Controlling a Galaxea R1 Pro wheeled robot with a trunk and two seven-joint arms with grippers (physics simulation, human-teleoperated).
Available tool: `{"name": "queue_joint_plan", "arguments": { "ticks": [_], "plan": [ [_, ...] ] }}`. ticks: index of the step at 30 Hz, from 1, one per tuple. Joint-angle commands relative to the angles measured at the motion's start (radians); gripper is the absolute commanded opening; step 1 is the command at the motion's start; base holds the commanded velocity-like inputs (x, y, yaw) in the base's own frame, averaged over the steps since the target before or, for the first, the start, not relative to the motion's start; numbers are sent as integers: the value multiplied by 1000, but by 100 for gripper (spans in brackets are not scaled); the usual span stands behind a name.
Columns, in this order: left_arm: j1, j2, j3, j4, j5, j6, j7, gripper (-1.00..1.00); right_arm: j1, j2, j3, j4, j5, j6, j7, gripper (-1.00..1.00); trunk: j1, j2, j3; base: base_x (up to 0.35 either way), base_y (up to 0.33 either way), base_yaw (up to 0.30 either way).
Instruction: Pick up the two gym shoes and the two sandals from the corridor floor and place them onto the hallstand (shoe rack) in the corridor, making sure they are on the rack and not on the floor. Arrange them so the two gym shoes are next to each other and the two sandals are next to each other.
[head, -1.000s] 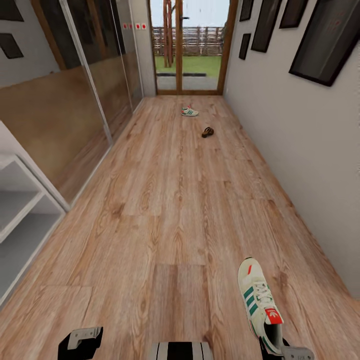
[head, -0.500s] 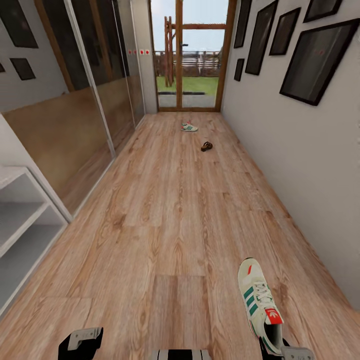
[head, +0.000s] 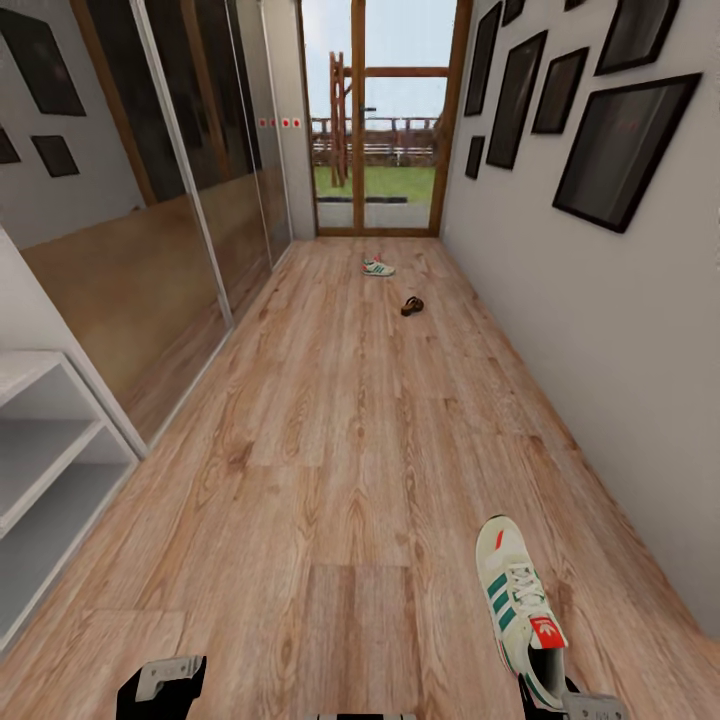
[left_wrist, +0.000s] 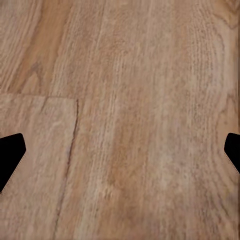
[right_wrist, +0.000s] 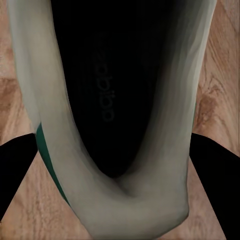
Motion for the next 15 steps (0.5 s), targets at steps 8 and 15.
{"name": "queue_joint_plan", "arguments": {
  "ticks": [8, 15],
  "plan": [
    [-1, -1, 4, 1, -3, -3, -6, 100, 0, 0, -1, 6, 1, -3, 1, -100, -31, 56, 37, 0, 0, 0],
    [0, -2, 4, 1, -2, -3, -6, 100, 0, 0, -1, 11, -1, -3, 0, -100, -58, 105, 67, 0, 0, 0]
  ]
}}
